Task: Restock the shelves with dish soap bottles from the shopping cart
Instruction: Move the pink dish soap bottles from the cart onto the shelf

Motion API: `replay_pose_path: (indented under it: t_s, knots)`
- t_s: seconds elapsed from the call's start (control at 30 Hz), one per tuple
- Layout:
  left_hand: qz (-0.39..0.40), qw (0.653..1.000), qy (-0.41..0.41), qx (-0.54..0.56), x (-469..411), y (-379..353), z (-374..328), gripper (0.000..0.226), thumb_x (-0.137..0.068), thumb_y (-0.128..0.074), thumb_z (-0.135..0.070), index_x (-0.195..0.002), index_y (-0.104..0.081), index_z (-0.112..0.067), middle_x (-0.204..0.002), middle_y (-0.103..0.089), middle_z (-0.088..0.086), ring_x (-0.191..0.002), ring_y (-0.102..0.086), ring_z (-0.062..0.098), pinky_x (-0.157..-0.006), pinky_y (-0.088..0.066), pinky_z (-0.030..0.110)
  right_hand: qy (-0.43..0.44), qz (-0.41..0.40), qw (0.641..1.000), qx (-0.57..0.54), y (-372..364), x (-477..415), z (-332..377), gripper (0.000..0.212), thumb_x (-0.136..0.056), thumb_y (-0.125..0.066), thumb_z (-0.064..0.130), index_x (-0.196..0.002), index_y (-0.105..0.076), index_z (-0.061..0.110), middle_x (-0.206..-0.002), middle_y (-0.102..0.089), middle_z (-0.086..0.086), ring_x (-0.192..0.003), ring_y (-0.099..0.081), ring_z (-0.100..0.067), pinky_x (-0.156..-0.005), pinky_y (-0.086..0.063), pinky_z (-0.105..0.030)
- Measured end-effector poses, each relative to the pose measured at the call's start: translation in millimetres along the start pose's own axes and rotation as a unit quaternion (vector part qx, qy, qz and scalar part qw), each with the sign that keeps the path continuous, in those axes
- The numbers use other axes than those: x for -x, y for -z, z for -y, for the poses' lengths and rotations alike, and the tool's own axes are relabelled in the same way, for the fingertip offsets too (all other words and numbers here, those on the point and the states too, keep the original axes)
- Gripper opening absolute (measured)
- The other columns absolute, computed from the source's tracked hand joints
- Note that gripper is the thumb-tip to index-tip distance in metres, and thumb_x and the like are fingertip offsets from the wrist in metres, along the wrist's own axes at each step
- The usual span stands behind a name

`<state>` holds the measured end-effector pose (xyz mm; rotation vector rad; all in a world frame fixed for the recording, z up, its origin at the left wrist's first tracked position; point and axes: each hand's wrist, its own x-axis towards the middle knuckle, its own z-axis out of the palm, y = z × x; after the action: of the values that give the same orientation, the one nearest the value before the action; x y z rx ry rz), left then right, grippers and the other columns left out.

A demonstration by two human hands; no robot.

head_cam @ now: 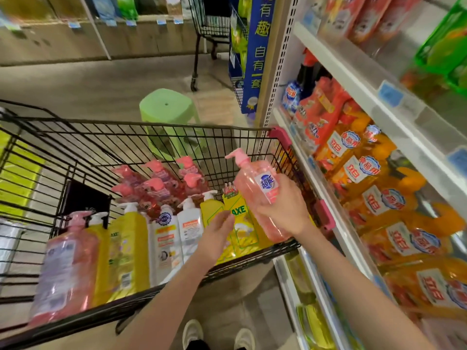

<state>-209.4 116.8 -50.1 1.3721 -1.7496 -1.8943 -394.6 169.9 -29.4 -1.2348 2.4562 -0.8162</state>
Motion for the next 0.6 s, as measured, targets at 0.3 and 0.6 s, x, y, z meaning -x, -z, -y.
replay_pose_path:
  t_s: [0.3, 0.6]
  knots:
    - [-0.151, 0.976, -0.004, 0.154, 7, 67, -51, 0.051, -0.062, -0.082, -0.045, -0.100, -0.066, -0.015, -0.097, -0.071, 0.006, -0.088, -0.067, 0.021, -0.081, -0.056, 0.040, 0.099, 0.024, 0.995, 0.012, -37, 55, 98, 0.087, -0.056, -0.078, 0.048, -0.130, -0.039, 0.024, -0.115, -0.050, 0.001, -0.109, -0.045, -0.021, -0.087, -0.044, -0.034]
    - [-0.157, 0.983, -0.087, 0.035, 44, 161, -34, 0.064, -0.051, -0.089, -0.038, -0.104, -0.055, -0.030, -0.097, -0.068, -0.012, -0.089, -0.065, 0.006, -0.080, -0.053, 0.021, -0.062, 0.319, 0.881, -0.344, -66, 33, 155, 0.039, -0.076, -0.064, -0.015, -0.094, -0.056, 0.018, -0.077, -0.070, 0.007, -0.065, -0.066, 0.001, -0.061, -0.052, -0.016]
